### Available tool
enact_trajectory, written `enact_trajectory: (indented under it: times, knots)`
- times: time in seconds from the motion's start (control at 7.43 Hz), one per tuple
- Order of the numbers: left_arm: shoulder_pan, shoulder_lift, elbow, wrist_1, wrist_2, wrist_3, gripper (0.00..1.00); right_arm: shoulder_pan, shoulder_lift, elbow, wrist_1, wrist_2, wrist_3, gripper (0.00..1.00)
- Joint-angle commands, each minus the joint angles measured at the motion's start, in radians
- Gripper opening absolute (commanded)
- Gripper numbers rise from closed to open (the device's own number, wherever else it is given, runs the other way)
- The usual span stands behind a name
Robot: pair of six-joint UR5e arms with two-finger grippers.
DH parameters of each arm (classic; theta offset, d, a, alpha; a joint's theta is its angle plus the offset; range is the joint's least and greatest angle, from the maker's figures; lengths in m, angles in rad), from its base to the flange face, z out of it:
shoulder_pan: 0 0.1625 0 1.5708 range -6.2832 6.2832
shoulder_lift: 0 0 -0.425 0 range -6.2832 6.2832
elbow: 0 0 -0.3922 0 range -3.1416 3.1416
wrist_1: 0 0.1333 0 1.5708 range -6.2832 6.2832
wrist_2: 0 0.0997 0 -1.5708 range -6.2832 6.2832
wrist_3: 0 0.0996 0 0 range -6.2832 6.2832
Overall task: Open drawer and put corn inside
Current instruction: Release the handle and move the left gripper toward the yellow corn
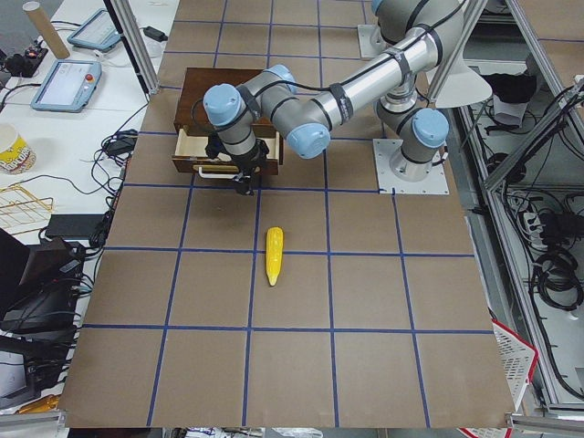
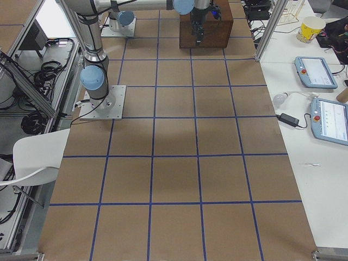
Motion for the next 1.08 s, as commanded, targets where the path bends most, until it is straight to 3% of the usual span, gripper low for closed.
enact_trajectory:
  times: [0.0,0.27,0.54,0.67,0.94]
  knots:
    - [0.098,0.011,-0.048,0.081,0.003,0.336,1.0,0.0,0.0,0.0,0.001,0.0,0.0,1.0]
    - [0.116,-0.029,-0.095,0.216,0.003,0.581,1.0,0.0,0.0,0.0,-0.001,0.0,0.0,1.0]
    - [0.117,-0.041,-0.218,0.502,0.004,0.835,1.0,0.0,0.0,0.0,0.001,0.0,-0.001,1.0]
    - [0.117,-0.041,-0.26,0.572,0.004,0.956,1.0,0.0,0.0,0.0,-0.001,0.0,0.0,1.0]
    - [0.123,-0.07,-0.272,0.576,0.001,1.12,0.99,0.0,0.0,0.0,-0.001,0.0,-0.001,1.0]
